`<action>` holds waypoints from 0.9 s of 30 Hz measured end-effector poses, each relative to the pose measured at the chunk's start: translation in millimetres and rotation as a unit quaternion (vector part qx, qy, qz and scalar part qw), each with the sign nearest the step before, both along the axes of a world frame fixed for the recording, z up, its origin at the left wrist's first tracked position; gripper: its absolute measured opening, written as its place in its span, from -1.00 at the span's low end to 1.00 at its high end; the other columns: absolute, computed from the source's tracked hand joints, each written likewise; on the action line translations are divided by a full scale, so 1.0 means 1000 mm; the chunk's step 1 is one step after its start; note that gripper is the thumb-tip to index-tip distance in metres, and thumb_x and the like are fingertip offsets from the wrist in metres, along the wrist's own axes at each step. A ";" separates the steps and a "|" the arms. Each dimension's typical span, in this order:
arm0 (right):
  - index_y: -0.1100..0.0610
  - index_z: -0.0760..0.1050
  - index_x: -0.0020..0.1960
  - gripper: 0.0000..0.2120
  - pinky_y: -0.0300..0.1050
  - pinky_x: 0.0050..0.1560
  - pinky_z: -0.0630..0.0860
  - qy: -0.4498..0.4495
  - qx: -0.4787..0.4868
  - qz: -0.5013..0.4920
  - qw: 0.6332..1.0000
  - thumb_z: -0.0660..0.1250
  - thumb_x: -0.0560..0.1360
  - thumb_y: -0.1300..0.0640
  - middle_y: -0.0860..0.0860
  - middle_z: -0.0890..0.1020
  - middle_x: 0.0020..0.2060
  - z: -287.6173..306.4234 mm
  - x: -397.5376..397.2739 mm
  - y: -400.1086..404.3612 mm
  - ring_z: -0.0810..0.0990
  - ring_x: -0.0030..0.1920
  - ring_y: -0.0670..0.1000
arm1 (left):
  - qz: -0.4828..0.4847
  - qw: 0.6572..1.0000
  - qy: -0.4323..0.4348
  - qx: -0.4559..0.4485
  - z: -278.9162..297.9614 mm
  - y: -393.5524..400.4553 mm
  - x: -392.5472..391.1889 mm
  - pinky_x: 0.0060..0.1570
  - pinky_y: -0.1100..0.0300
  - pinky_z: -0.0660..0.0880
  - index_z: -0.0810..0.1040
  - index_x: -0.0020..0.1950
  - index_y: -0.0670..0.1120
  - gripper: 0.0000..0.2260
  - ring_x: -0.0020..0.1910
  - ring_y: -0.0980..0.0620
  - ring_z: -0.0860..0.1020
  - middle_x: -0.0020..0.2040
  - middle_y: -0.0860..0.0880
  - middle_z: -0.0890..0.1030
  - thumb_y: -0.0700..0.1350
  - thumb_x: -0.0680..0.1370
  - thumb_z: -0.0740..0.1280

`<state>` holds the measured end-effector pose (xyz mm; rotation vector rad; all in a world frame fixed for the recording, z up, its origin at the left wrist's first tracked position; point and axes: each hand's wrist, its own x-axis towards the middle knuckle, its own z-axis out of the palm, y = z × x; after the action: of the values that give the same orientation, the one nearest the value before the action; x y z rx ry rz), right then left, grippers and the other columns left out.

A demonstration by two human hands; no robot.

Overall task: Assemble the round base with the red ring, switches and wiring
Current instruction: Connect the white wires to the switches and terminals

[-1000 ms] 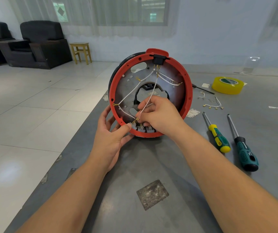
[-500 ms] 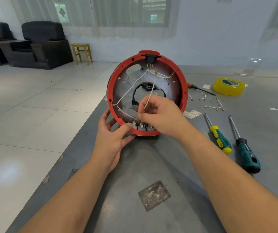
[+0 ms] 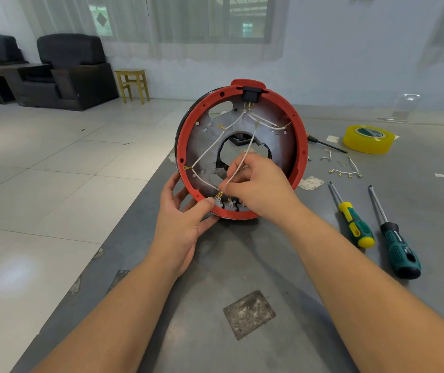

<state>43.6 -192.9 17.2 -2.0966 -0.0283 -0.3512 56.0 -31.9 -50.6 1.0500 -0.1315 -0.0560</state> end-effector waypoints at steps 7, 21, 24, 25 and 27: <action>-0.05 0.47 -0.13 -0.76 -0.12 -0.03 0.58 0.004 -0.006 -0.030 1.000 0.52 0.45 0.18 -0.05 0.75 -0.23 -0.004 0.003 0.001 0.70 -0.08 -0.09 | 0.000 1.000 0.001 0.009 0.000 -0.001 0.000 0.01 -0.12 0.70 0.40 0.51 0.12 -0.24 0.23 -0.14 0.69 0.38 -0.06 0.58 -0.39 0.45 0.55; -0.05 0.43 -0.10 -0.73 -0.14 -0.09 0.56 0.016 0.005 -0.030 0.999 0.51 0.46 0.18 -0.07 0.75 -0.24 -0.007 0.005 0.002 0.70 -0.10 -0.09 | -0.001 1.000 0.004 0.011 0.001 -0.001 0.000 0.01 -0.13 0.70 0.39 0.50 0.15 -0.23 0.21 -0.08 0.70 0.38 -0.04 0.57 -0.40 0.45 0.56; -0.06 0.44 -0.09 -0.74 -0.07 -0.02 0.60 0.019 0.001 -0.027 0.999 0.51 0.46 0.18 -0.06 0.75 -0.24 -0.008 0.005 0.001 0.71 -0.10 -0.07 | 0.001 1.000 0.007 0.014 0.001 -0.001 0.000 0.01 -0.13 0.70 0.40 0.50 0.15 -0.23 0.22 -0.08 0.69 0.39 -0.04 0.56 -0.40 0.45 0.55; -0.06 0.44 -0.09 -0.74 -0.04 0.01 0.61 0.020 0.003 -0.026 0.999 0.51 0.45 0.19 -0.06 0.75 -0.23 -0.008 0.005 0.001 0.71 -0.10 -0.06 | 0.001 1.000 0.007 0.014 0.001 -0.001 0.000 0.01 -0.13 0.70 0.40 0.50 0.15 -0.24 0.22 -0.08 0.69 0.39 -0.03 0.56 -0.40 0.45 0.55; -0.05 0.44 -0.09 -0.73 0.03 0.06 0.63 0.020 0.007 -0.021 1.000 0.50 0.45 0.20 -0.05 0.75 -0.22 -0.009 0.006 0.001 0.71 -0.09 -0.04 | 0.000 1.000 0.004 0.012 0.001 -0.001 0.000 0.01 -0.13 0.70 0.39 0.50 0.15 -0.24 0.22 -0.06 0.70 0.38 -0.03 0.56 -0.40 0.45 0.55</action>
<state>49.4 -192.3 8.0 -2.0925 0.0413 -0.3344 56.1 -32.7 -49.6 1.0741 -0.1226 -0.0617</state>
